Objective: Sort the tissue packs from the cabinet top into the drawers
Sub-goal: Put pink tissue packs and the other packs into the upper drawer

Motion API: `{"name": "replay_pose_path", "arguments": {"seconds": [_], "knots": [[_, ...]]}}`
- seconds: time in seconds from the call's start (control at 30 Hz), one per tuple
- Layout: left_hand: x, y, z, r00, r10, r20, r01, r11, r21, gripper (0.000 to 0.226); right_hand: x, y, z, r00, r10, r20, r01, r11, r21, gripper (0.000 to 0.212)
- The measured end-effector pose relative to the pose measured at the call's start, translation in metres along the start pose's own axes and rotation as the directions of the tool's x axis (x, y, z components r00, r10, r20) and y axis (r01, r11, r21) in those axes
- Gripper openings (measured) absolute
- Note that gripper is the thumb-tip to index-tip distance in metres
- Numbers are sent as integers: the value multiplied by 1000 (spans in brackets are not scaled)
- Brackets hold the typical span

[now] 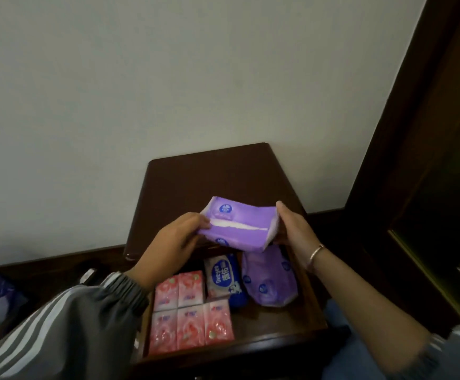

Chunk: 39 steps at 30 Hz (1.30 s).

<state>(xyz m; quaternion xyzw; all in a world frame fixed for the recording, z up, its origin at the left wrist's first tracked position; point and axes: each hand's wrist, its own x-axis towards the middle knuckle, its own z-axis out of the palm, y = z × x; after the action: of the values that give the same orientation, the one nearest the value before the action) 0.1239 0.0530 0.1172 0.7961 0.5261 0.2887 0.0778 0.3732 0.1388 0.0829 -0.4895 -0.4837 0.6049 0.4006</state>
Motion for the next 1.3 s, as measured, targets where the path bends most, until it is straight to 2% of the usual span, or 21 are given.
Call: {"name": "replay_pose_path", "arguments": {"seconds": [0.07, 0.13, 0.2, 0.27, 0.37, 0.43, 0.5, 0.6, 0.7, 0.8, 0.9, 0.97, 1.07, 1.17, 1.23, 1.3], "knots": [[-20, 6, -2, 1000, -7, 20, 7, 1000, 6, 26, -31, 1, -10, 963, 174, 205, -201, 972, 120, 39], [-33, 15, -1, 999, 4, 43, -4, 1000, 13, 28, -59, 2, -23, 886, 283, 368, -334, 939, 82, 38], [-41, 29, 5, 997, 31, 69, -33, 999, 24, 26, -82, 11, -34, 835, 324, 444, -348, 937, -29, 33], [-49, 44, 17, 997, 40, 70, -41, 999, 16, 26, -103, 24, -40, 818, 359, 449, -344, 932, -118, 37], [-59, 58, 37, 995, -62, 82, 64, 998, -18, 41, -124, 42, -48, 842, 425, 332, -389, 905, -172, 28], [-69, 61, 46, 981, -167, 94, 174, 982, -71, 51, -131, 49, -56, 868, 441, 228, -423, 898, -126, 16], [-80, 55, 46, 956, -290, 52, 293, 951, -94, 51, -130, 53, -63, 886, 445, 129, -440, 895, -72, 10], [-100, 41, 39, 865, -502, 19, 502, 865, -15, 52, -122, 53, -57, 897, 439, 59, -439, 898, -20, 10], [-120, 27, 29, 747, -658, 98, 655, 753, 66, 73, -102, 52, -39, 916, 401, 7, -400, 916, -28, 9], [-133, 17, 20, 680, -716, 158, 707, 697, 120, 85, -78, 59, -17, 923, 378, -68, -382, 922, -64, 8], [-141, 12, 16, 689, -696, 202, 679, 717, 156, 89, -62, 71, -3, 939, 307, -153, -328, 933, -147, 21], [-144, 11, 17, 695, -683, 225, 660, 730, 179, 94, -61, 75, -1, 959, 209, -190, -257, 923, -287, 29], [-149, 13, 22, 676, -681, 280, 651, 731, 204, 106, -71, 76, -2, 988, 36, -151, -120, 794, -595, 49], [-151, 12, 25, 653, -682, 330, 650, 728, 218, 114, -84, 82, -1, 992, -111, -68, 26, 677, -736, 74], [-151, 10, 25, 652, -680, 336, 651, 729, 213, 117, -90, 88, -4, 990, -139, 24, 92, 503, -859, 84], [-152, 9, 24, 650, -670, 359, 638, 738, 221, 120, -93, 92, -7, 989, -98, 115, 141, 329, -934, 80]]}}
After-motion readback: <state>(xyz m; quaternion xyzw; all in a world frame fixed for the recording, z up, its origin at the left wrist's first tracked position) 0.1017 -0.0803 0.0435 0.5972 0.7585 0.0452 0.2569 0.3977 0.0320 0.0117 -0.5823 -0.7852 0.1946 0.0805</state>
